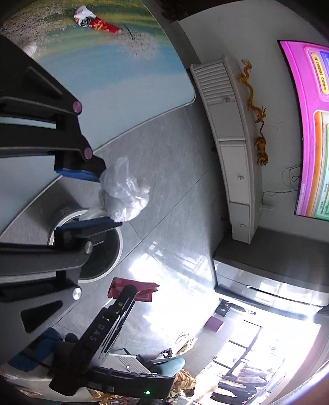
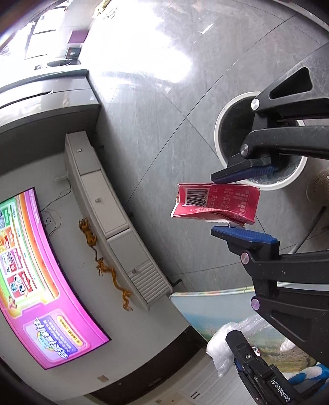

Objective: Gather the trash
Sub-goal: 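Carry both items over the white bin and open both grippers, then move both tools back to the table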

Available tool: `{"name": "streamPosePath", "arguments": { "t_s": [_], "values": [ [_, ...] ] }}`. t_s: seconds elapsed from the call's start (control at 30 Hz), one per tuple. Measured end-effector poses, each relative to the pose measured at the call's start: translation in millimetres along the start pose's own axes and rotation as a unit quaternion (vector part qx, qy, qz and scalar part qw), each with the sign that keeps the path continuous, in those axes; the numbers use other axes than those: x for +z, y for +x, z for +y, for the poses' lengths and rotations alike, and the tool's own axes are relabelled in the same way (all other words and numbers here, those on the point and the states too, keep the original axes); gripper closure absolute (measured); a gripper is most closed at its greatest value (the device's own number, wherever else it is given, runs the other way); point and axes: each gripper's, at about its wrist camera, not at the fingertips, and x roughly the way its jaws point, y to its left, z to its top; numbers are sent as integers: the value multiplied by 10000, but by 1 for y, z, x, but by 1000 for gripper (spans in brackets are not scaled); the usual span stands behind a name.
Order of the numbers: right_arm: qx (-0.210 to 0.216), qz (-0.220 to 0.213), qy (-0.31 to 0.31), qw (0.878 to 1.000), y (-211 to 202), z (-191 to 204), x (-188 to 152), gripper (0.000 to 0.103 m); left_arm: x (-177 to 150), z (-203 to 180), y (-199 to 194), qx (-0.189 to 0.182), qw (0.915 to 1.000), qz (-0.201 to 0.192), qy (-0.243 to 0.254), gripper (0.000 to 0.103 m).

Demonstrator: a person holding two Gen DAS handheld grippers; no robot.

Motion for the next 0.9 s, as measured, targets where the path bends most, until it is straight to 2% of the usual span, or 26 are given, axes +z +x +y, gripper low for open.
{"name": "streamPosePath", "arguments": {
  "t_s": [0.27, 0.4, 0.5, 0.53, 0.57, 0.67, 0.9],
  "values": [
    [-422, 491, 442, 9969, 45, -56, -8, 66, 0, -40, 82, -490, 9966, 656, 97, 77],
    [-616, 694, 698, 9932, 60, -81, -19, 63, -1, -62, 111, -889, 9917, 923, 109, 75],
    [-750, 808, 898, 9898, 66, -101, -25, 60, -1, -74, 126, -1230, 9865, 1081, 52, 64],
    [-792, 828, 972, 9886, 67, -106, -26, 59, -1, -77, 130, -1308, 9852, 1110, 37, 53],
    [-839, 829, 1025, 9877, 66, -110, -27, 57, 1, -80, 132, -1349, 9846, 1112, 37, 48],
    [-939, 795, 1129, 9860, 61, -118, -27, 56, 2, -85, 134, -1438, 9832, 1125, 56, 47],
    [-918, 627, 1161, 9870, 39, -119, -25, 55, 4, -64, 108, -1151, 9892, 903, 20, 47]
  ]
}}
